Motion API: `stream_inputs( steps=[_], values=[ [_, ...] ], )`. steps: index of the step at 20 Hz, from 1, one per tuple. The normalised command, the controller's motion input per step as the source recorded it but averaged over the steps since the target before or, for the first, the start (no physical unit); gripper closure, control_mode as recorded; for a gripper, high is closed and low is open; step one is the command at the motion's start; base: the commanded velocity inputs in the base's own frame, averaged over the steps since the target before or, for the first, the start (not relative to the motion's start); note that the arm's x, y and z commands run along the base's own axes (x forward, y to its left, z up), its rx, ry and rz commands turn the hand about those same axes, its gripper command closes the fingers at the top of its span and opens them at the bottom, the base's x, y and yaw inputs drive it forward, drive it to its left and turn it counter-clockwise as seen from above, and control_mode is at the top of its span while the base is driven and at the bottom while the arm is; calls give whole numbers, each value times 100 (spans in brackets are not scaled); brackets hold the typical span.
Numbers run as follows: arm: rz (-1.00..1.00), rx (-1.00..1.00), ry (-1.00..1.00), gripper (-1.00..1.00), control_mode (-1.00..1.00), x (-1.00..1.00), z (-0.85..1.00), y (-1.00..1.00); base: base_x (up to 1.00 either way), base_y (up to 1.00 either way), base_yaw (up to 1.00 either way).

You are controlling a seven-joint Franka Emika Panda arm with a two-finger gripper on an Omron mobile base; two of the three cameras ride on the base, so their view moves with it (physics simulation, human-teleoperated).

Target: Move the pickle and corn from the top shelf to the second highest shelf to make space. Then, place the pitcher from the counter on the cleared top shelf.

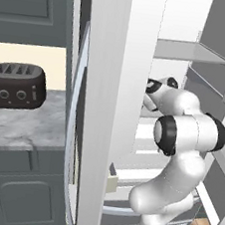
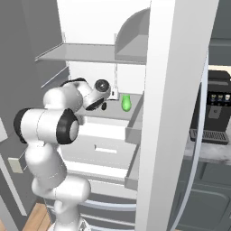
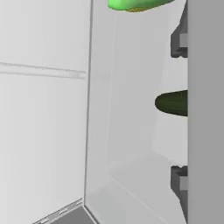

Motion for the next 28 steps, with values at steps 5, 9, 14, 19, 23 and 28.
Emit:
stream_inputs(
  steps=[5, 9, 14, 19, 23, 28],
  values=[
    [2, -8, 11, -100, -100, -100, 36, -4, 0, 0, 0],
    [6, -9, 2, -100, -100, -100, 6, -2, 0, 0, 0],
    [5, 0, 0, -100, -100, -100, 79, 0, 0, 0, 0],
    [4, 0, 4, -100, -100, -100, 82, 0, 0, 0, 0],
    [0, 0, 14, -100, -100, -100, 22, -1, 0, 0, 0],
    [-2, 0, 5, -100, -100, -79, 31, 7, 0, 0, 0]
  ],
)
